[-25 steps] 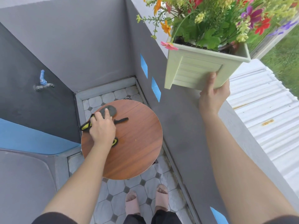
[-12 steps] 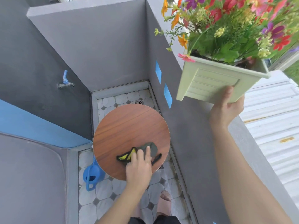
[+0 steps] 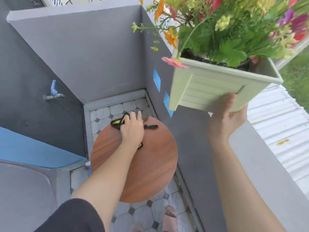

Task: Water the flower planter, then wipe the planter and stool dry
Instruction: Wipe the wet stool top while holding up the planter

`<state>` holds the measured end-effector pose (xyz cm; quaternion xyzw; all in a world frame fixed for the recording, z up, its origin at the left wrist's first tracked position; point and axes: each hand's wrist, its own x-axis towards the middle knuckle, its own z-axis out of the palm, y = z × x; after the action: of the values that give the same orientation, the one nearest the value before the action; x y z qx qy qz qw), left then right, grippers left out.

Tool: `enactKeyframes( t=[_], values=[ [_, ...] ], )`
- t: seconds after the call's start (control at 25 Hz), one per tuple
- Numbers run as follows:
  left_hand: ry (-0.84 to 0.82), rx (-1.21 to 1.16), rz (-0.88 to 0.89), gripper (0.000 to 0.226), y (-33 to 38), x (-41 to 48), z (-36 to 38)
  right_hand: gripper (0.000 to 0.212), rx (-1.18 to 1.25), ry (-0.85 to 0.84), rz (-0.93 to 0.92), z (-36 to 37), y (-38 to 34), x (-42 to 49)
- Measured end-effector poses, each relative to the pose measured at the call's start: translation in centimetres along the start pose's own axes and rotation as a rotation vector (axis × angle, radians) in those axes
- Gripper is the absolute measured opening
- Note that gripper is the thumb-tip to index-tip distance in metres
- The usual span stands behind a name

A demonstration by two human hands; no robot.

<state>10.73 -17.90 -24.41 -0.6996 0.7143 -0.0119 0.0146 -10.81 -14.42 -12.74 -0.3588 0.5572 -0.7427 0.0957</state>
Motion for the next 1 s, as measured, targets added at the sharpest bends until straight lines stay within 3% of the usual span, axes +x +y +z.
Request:
enactKeyframes(
  t=[0.16,0.28,0.4,0.56,0.68,0.76,0.88,1.0],
  values=[
    [0.008,-0.125,-0.203,0.044,-7.1,0.0,-0.3,0.034,0.001,-0.02,0.022,0.3,-1.5,-4.0],
    [0.017,-0.208,-0.343,0.041,-12.1,-2.5,0.3,0.028,0.029,-0.043,0.01,0.5,-2.6,-8.2],
    [0.027,-0.247,-0.402,0.037,-16.0,-4.9,1.0,0.029,0.054,-0.062,0.091,0.3,-2.8,-12.0],
    [0.064,-0.361,-0.476,0.035,-17.3,-7.7,-0.2,0.038,0.025,-0.112,0.192,0.0,-2.4,-16.7],
    [0.18,-0.426,-0.381,0.037,-15.9,-12.1,-0.7,0.019,-0.013,-0.12,0.249,-0.2,-1.9,-18.9],
    [0.173,-0.509,-0.45,0.038,-14.9,-15.0,0.0,0.017,-0.039,-0.133,0.252,-0.3,-1.4,-19.8],
    [0.024,-0.791,-0.726,0.039,-13.6,-17.1,1.6,0.04,-0.087,-0.156,0.242,-0.4,-0.2,-20.9],
    [-0.089,-1.048,-0.785,0.052,-12.3,-17.2,2.2,0.073,-0.137,-0.178,0.204,-0.5,0.6,-21.9]
  ],
)
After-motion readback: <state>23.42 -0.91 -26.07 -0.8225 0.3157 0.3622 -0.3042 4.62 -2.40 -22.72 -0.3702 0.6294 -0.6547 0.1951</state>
